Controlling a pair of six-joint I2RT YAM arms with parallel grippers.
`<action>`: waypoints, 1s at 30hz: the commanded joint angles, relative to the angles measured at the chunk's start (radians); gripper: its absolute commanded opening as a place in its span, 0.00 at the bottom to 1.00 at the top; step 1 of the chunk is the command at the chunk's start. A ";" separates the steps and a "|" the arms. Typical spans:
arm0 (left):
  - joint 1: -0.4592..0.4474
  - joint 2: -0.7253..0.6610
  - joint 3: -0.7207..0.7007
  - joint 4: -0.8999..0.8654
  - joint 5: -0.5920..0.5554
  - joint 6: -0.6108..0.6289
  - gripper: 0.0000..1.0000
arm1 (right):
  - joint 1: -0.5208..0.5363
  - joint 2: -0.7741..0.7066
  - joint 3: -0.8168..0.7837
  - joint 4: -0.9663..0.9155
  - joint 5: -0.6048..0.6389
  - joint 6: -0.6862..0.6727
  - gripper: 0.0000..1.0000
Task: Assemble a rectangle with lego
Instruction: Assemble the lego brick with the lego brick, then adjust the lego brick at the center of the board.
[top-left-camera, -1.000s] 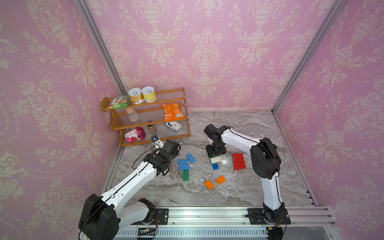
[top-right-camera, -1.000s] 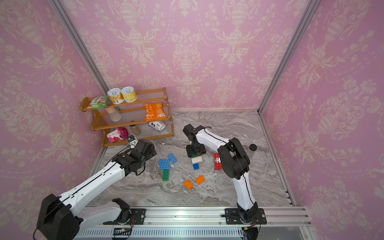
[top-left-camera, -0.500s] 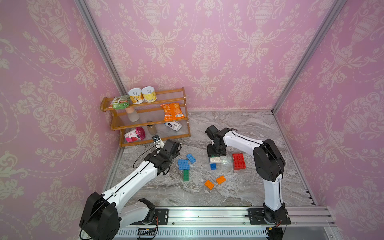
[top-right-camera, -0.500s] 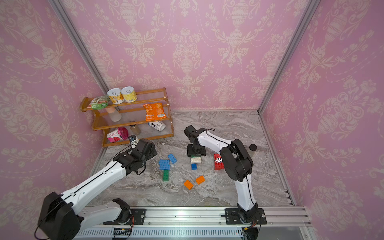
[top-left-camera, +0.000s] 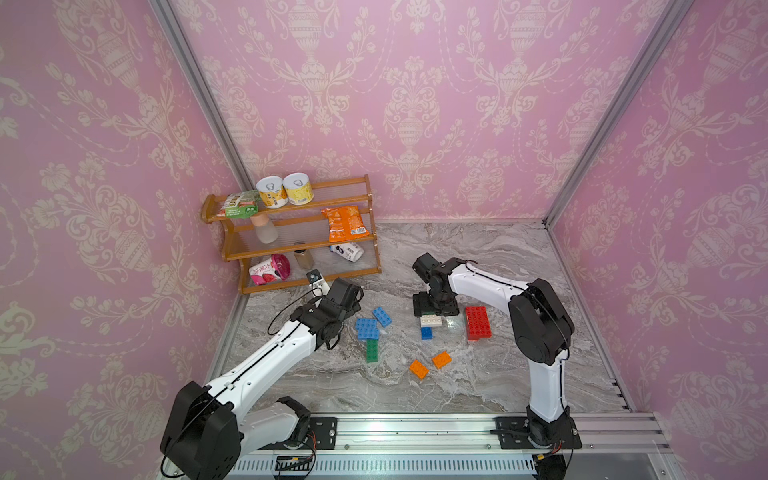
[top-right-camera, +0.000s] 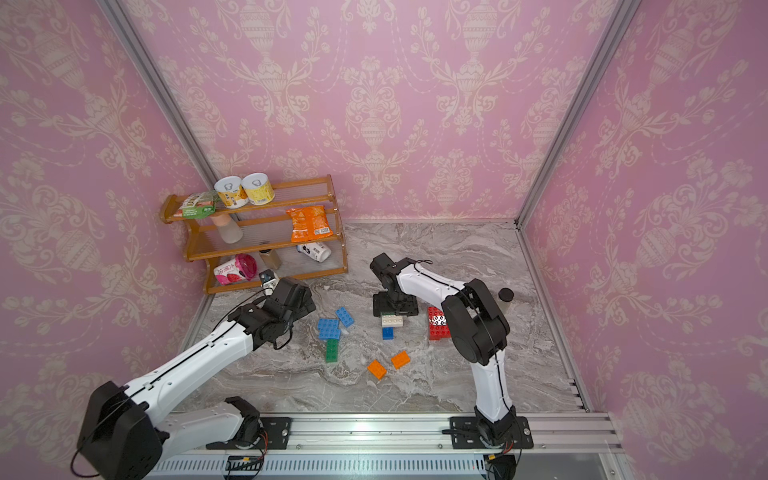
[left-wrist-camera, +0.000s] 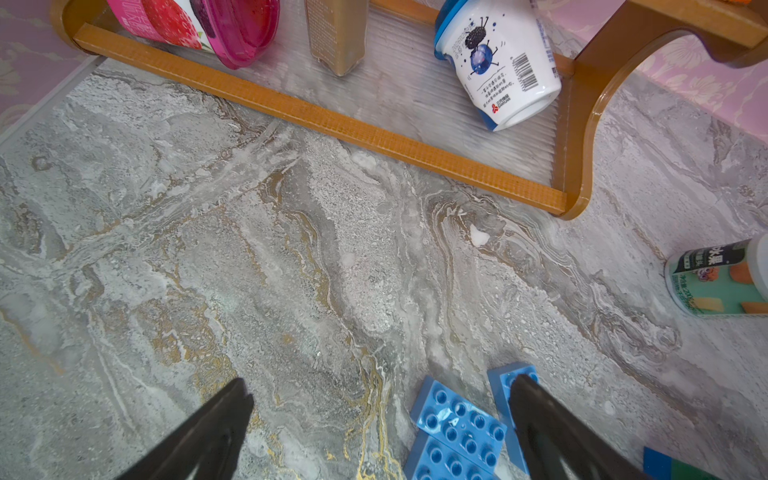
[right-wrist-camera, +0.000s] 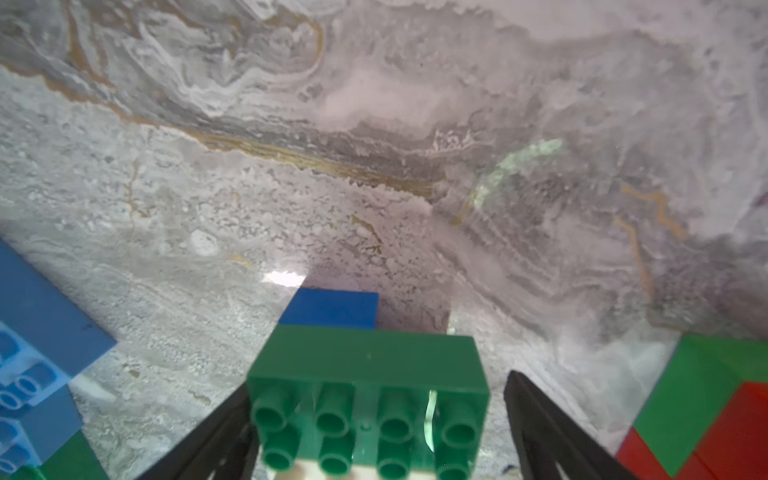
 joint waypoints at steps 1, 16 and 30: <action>0.009 -0.030 0.005 -0.014 -0.002 0.023 0.99 | 0.013 -0.079 -0.011 -0.032 0.016 0.007 0.93; 0.009 -0.152 -0.051 -0.137 -0.093 -0.120 0.99 | 0.259 -0.249 -0.049 -0.004 0.181 0.059 0.96; 0.009 -0.307 -0.114 -0.204 -0.158 -0.181 0.99 | 0.483 0.068 0.202 -0.026 0.199 0.048 1.00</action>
